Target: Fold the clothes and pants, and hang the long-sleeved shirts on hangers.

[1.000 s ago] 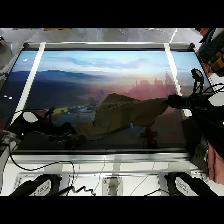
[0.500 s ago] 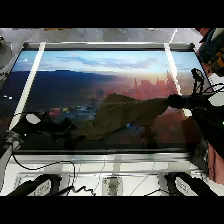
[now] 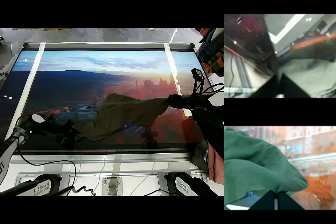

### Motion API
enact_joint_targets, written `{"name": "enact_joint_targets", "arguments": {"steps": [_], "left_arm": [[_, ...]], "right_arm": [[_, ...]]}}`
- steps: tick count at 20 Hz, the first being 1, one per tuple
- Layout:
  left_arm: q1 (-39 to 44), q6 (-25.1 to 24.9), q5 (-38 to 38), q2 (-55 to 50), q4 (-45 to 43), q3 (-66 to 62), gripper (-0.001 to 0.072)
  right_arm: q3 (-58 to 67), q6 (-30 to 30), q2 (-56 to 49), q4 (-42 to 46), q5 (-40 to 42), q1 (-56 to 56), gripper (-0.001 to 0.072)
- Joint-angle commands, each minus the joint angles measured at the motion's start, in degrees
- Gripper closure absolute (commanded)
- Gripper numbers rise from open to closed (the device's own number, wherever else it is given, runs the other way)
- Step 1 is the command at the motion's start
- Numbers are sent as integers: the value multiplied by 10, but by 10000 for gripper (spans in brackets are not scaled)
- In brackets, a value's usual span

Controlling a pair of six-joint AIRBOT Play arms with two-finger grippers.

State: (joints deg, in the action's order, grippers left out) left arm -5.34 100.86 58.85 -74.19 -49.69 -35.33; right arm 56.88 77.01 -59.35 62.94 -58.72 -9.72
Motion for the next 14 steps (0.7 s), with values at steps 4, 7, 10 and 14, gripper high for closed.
{"name": "enact_joint_targets", "arguments": {"steps": [4, 7, 10, 14], "left_arm": [[0, -115, 1, -10, 5, -12, 686], [-1, -169, 3, -10, 5, -87, 686], [-1, -231, 8, -9, 3, -238, 687], [-5, -282, 7, 7, -44, -461, 687]], "right_arm": [[1, 0, 0, -4, 30, 0, 696], [4, 0, 2, -42, 80, 0, 696], [42, -1, 3, -82, 83, 1, 696], [150, -5, 26, -84, 67, 1, 696]]}}
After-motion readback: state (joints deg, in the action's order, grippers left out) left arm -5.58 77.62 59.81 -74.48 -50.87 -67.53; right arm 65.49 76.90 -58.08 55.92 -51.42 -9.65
